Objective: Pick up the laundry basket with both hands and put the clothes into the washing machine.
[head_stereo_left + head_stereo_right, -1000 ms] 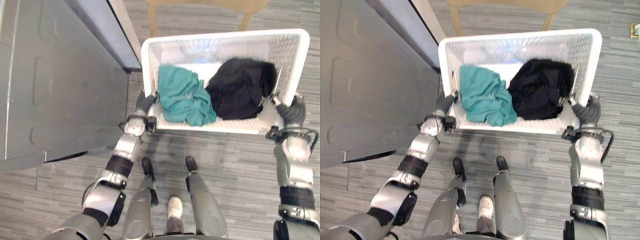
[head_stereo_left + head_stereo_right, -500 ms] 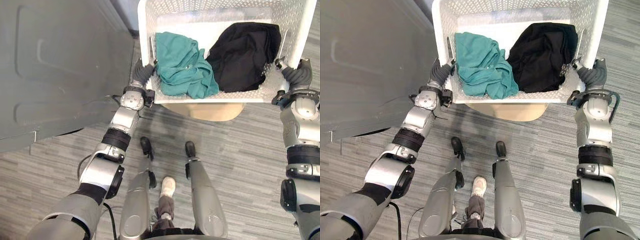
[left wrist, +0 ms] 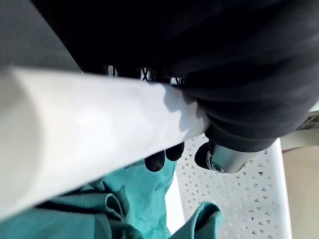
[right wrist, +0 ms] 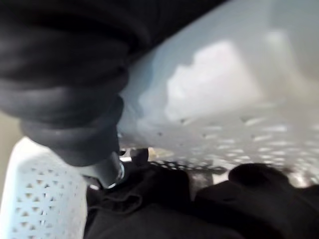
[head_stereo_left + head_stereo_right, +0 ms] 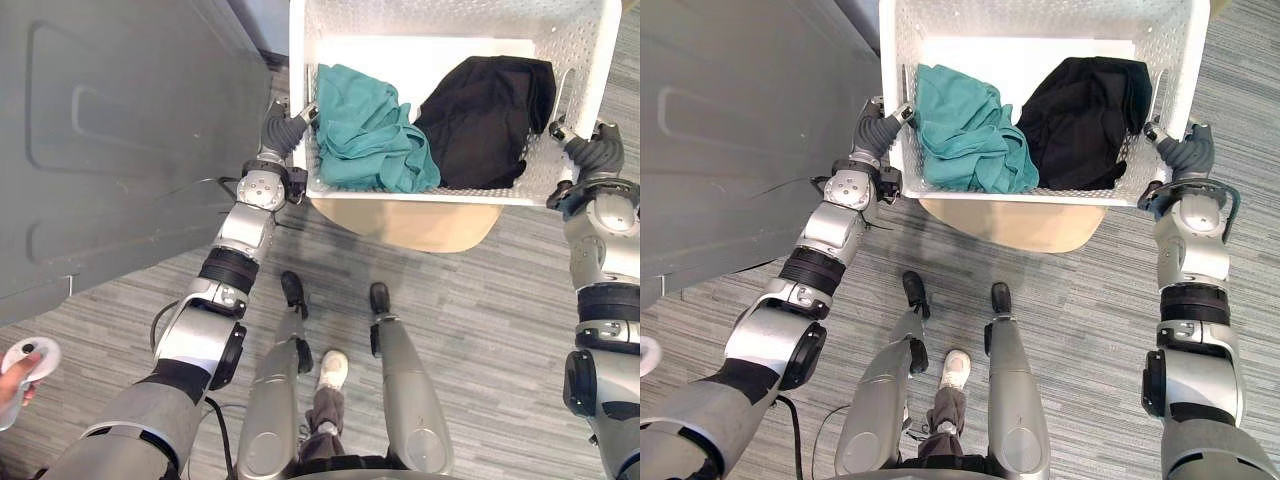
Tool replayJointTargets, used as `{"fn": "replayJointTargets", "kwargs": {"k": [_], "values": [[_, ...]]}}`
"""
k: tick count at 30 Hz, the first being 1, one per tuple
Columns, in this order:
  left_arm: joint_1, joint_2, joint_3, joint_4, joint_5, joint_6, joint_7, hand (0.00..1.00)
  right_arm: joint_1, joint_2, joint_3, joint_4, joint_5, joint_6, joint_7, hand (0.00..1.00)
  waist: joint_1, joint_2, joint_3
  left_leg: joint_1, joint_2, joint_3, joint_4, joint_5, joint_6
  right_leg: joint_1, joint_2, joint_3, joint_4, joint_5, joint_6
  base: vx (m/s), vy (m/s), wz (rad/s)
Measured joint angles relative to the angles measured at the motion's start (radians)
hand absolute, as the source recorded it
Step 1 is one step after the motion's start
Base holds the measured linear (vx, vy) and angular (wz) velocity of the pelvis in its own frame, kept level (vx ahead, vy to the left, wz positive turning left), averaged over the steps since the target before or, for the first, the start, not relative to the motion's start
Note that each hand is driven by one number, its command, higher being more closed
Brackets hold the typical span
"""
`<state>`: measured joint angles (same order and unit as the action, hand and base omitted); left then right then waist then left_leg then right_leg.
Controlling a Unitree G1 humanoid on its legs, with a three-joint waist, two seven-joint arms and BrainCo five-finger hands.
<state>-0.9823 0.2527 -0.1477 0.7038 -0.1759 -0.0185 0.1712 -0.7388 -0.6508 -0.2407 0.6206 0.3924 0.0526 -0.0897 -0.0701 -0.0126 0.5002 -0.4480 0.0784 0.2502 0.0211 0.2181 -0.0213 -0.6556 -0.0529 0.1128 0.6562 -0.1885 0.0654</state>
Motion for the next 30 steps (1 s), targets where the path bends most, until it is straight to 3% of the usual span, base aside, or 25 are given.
{"fn": "replayJointTargets", "kwargs": {"k": [1, 2, 3, 4, 6, 9, 13, 17, 23, 27, 29, 30], "values": [[-0.006, 0.015, 0.000, 0.005, 0.000, -0.005, -0.004, 0.00, -0.004, -0.006, -0.001, 0.013, 0.000, 0.000, 0.012, 0.00, 0.011, 0.004, -0.002, -0.004, 0.019, 0.001, 0.009, 0.000, -0.001, -0.088, 0.018, 0.028, 0.049, -0.035, -0.009, 0.02, -0.145, 0.01], [-0.009, 0.023, -0.001, 0.011, 0.000, -0.008, -0.016, 0.00, -0.003, -0.005, -0.002, 0.026, 0.000, -0.004, 0.022, 0.00, 0.016, -0.003, -0.003, -0.009, 0.020, 0.012, 0.020, -0.001, -0.002, -0.047, 0.004, 0.028, -0.216, 0.035, -0.034, 0.04, -0.141, 0.08], [-0.005, 0.029, 0.011, 0.008, 0.000, -0.013, -0.024, 0.00, -0.005, -0.010, -0.005, 0.023, 0.000, -0.004, 0.036, 0.00, 0.003, -0.004, -0.003, -0.016, 0.013, 0.017, 0.051, -0.041, -0.046, -0.011, -0.021, 0.010, -0.373, 0.182, -0.033, 0.08, -0.107, -0.03], [-0.012, 0.042, 0.021, 0.016, 0.000, -0.014, -0.029, 0.00, -0.023, -0.014, -0.006, 0.023, 0.000, -0.003, 0.040, 0.00, 0.003, 0.000, -0.003, -0.029, 0.028, 0.034, 0.071, -0.045, -0.054, -0.012, -0.004, 0.013, -0.399, 0.225, -0.034, 0.08, -0.096, -0.03], [-0.025, 0.047, 0.024, 0.034, 0.000, -0.014, -0.039, 0.00, -0.023, -0.025, -0.030, 0.028, 0.000, 0.004, 0.048, 0.00, -0.001, 0.000, -0.003, -0.013, 0.030, 0.049, 0.059, -0.045, -0.054, -0.010, 0.001, 0.015, -0.395, 0.224, -0.032, 0.03, -0.040, -0.24], [-0.038, 0.061, 0.070, 0.084, 0.001, 0.000, -0.038, 0.00, -0.019, -0.057, -0.172, 0.120, 0.001, 0.027, 0.018, 0.00, -0.013, 0.000, -0.003, 0.018, 0.025, 0.051, 0.060, -0.045, -0.054, -0.009, -0.005, 0.026, -0.350, 0.223, -0.032, 0.04, -0.001, -0.15], [0.020, 0.164, 0.198, 0.171, 0.001, 0.044, -0.007, 0.00, 0.141, -0.145, -0.362, 0.219, 0.005, 0.039, -0.038, 0.00, -0.036, 0.000, -0.003, 0.041, 0.012, 0.057, 0.063, -0.049, -0.052, -0.009, -0.018, 0.027, -0.309, 0.222, -0.031, 0.09, 0.039, -0.04], [0.063, 0.187, 0.201, 0.162, 0.001, 0.053, 0.006, 0.00, 0.269, -0.139, -0.413, 0.226, 0.030, 0.043, -0.041, 0.00, -0.031, 0.000, -0.003, 0.073, 0.011, 0.057, 0.067, -0.071, -0.061, 0.016, -0.020, 0.026, -0.294, 0.222, -0.031, 0.09, 0.049, -0.03], [0.260, 0.182, 0.229, -0.092, -0.011, 0.030, 0.014, 0.00, 0.466, -0.026, -0.511, 0.010, 0.052, -0.002, -0.045, 0.00, -0.027, -0.001, -0.004, 0.144, 0.012, 0.056, 0.105, -0.139, -0.046, 0.097, -0.024, 0.025, -0.289, 0.215, -0.020, 0.06, 0.040, -0.04], [0.473, 0.148, 0.254, -0.290, -0.031, 0.025, 0.026, 0.00, 0.636, 0.078, -0.598, -0.134, 0.069, -0.009, -0.075, 0.00, -0.023, 0.000, -0.007, 0.221, 0.009, 0.058, 0.138, -0.202, -0.036, 0.187, -0.032, 0.022, -0.288, 0.179, 0.014, 0.00, 0.008, -0.03], [0.564, 0.121, 0.279, -0.353, -0.034, 0.014, 0.027, 0.00, 0.685, 0.116, -0.629, -0.176, 0.069, -0.020, -0.087, 0.00, -0.022, 0.000, -0.049, 0.234, 0.007, 0.058, 0.139, -0.232, -0.033, 0.198, -0.034, 0.020, -0.289, 0.158, 0.020, -0.03, 0.012, -0.05], [0.635, 0.103, 0.286, -0.395, -0.040, 0.010, 0.031, 0.00, 0.729, 0.148, -0.651, -0.202, 0.068, -0.034, -0.099, 0.00, -0.022, 0.001, -0.102, 0.237, 0.007, 0.058, 0.137, -0.267, -0.037, 0.201, -0.034, 0.013, -0.292, 0.128, 0.017, 0.00, 0.000, 0.00]]}}
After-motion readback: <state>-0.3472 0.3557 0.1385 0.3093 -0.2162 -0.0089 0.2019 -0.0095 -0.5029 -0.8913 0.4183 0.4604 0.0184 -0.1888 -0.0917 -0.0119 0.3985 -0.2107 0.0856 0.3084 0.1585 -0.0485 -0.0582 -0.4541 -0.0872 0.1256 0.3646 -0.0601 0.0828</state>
